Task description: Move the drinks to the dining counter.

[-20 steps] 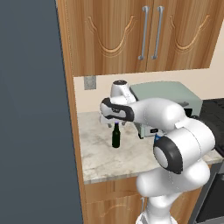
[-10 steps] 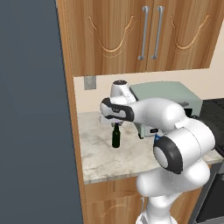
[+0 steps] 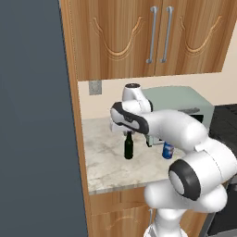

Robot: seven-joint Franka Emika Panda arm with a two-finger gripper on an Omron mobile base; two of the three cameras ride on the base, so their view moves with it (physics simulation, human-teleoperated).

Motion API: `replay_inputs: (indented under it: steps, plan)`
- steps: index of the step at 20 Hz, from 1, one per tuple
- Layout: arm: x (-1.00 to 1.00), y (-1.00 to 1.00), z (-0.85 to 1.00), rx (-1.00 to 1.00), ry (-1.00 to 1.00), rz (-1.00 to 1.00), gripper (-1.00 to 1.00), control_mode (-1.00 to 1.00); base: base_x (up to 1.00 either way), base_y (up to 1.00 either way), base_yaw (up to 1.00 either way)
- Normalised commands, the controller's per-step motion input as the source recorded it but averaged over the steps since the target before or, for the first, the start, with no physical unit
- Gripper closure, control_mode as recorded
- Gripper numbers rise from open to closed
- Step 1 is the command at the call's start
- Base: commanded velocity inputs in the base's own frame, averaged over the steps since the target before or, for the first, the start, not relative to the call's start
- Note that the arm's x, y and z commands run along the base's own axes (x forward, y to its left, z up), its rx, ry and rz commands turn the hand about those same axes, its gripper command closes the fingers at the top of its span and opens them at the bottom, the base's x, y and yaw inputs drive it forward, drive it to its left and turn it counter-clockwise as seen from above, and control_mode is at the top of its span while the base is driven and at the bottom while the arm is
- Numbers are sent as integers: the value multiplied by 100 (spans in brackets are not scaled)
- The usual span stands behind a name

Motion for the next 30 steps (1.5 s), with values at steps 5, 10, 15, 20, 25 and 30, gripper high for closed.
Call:
replay_inputs:
  steps: [5, 10, 15, 20, 25, 30]
  plan:
    - [-72, -50, 19, 0, -1, 0, 100, -100, 0, 0, 0]
    - [-42, -32, 32, 0, 0, 0, 100, -100, 0, 0, 0]
    - [-4, -1, 35, 0, 0, 0, 100, -100, 0, 0, 0]
    - [0, -1, 28, 0, 0, 0, 100, -100, 0, 0, 0]
    - [0, -1, 6, 0, 0, 0, 100, -100, 0, 0, 0]
    - [0, 0, 1, 0, 0, 0, 100, -100, 0, 0, 0]
